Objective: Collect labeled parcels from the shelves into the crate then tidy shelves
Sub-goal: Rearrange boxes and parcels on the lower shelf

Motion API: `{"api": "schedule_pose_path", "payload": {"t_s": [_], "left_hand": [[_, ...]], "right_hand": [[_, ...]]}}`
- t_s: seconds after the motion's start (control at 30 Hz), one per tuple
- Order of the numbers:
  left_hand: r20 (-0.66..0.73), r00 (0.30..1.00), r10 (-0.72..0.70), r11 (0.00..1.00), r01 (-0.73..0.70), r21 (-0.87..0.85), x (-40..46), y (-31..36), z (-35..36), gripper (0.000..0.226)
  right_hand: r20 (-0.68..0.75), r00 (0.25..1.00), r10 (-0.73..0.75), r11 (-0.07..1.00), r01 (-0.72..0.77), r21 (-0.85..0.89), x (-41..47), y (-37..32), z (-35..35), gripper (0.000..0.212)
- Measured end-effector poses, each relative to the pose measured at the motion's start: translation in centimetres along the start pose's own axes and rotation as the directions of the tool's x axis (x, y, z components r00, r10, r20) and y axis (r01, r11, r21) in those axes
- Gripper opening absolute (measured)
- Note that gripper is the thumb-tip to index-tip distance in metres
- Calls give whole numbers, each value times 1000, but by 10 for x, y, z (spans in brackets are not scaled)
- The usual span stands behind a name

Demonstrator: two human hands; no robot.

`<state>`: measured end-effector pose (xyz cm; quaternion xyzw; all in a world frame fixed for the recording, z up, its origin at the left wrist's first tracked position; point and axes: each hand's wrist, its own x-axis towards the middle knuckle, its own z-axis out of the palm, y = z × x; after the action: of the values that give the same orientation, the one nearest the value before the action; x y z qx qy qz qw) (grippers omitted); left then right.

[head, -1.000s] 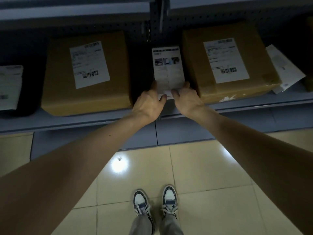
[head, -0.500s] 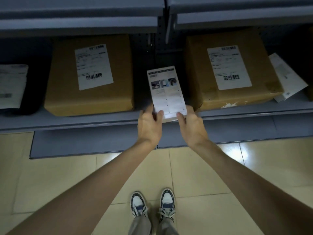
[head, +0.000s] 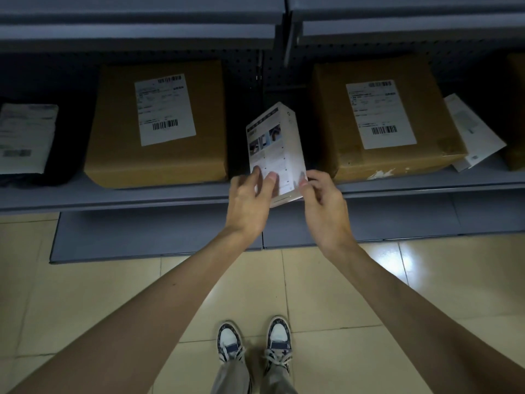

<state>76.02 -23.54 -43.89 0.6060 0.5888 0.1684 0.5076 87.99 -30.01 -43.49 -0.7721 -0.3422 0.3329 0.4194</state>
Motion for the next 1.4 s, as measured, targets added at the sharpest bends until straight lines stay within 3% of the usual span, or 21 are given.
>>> {"api": "schedule_pose_path", "payload": {"t_s": [0.2, 0.57, 0.67, 0.73, 0.83, 0.97, 1.07, 1.23, 1.4], "left_hand": [[107, 994, 13, 1000, -11, -22, -10, 8, -6, 64], [179, 983, 41, 976, -1, -216, -8, -19, -1, 44], [193, 980, 48, 963, 5, -268, -5, -18, -4, 52], [193, 979, 63, 953, -2, -302, -5, -18, -9, 59], [205, 972, 119, 938, -42, -343, -3, -21, -17, 52], [232, 965, 120, 906, -11, -423, -4, -20, -20, 56], [215, 968, 127, 917, -32, -399, -2, -23, -18, 54], [165, 976, 139, 966, -98, -238, 2, -16, -21, 47], [72, 988, 138, 988, -133, -80, -4, -7, -21, 70]], "right_hand": [[-67, 997, 47, 996, -41, 76, -3, -2, 1, 39], [46, 998, 45, 998, -47, 31, 3, -4, 5, 22], [73, 992, 100, 992, -105, 70, 1, -4, 6, 19], [95, 985, 144, 983, -154, 100, 0, 0, 7, 30], [96, 967, 234, 966, -243, 91, 5, 7, 8, 42], [112, 939, 326, 938, -336, 89, 12, 13, 9, 31], [132, 933, 336, 922, -354, 159, 13, 11, 8, 16], [132, 951, 280, 940, -300, 162, 12, 7, 5, 16], [227, 909, 350, 907, -389, 161, 10, 8, 15, 20]]}}
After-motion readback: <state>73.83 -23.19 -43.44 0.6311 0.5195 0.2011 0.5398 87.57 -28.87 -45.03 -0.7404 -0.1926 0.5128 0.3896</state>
